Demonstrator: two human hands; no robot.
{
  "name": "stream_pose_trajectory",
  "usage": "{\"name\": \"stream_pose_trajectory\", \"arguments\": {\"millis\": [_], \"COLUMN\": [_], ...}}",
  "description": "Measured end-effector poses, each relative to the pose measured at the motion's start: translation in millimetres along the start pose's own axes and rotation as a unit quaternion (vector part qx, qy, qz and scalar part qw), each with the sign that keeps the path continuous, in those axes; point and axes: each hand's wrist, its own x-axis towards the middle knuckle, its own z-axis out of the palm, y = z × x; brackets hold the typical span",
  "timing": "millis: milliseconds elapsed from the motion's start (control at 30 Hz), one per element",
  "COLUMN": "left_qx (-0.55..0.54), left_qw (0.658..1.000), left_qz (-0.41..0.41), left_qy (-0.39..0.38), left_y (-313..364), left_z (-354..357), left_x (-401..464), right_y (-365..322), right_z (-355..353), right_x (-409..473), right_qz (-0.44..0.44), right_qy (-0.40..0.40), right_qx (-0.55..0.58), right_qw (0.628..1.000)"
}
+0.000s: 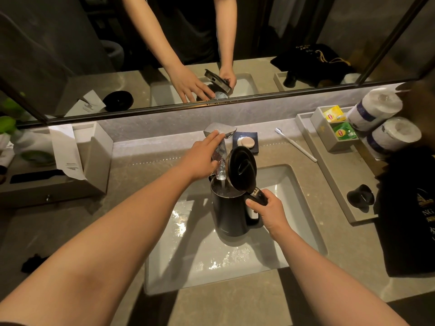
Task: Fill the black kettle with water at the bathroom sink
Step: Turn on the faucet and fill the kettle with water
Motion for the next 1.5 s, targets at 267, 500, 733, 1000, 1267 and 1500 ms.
{"name": "stream_pose_trajectory", "arguments": {"millis": [267,500,733,1000,1267,1500], "left_qx": [0.005,0.002,0.001,-0.002,0.001,0.000], "left_qw": [1.000,1.000,1.000,1.000,1.000,1.000], "left_qz": [0.000,0.001,0.006,0.005,0.003,0.003], "left_qy": [0.003,-0.003,-0.001,-0.007,-0.009,-0.007], "left_y": [0,-1,-1,0,2,3], "left_z": [2,1,0,-1,-3,-5], "left_x": [0,0,1,0,0,-1], "right_y": [0,0,0,0,4,10], "right_z": [1,1,0,3,1,0], "right_x": [0,1,-1,-1,-1,0], "right_qz": [0.000,-0.005,-0.016,-0.014,-0.016,-0.018], "right_qy": [0.002,0.002,-0.002,-0.002,0.003,0.008], "right_qx": [0.008,-0.002,-0.001,0.019,0.010,-0.010], "right_qw": [1.000,1.000,1.000,1.000,1.000,1.000]}}
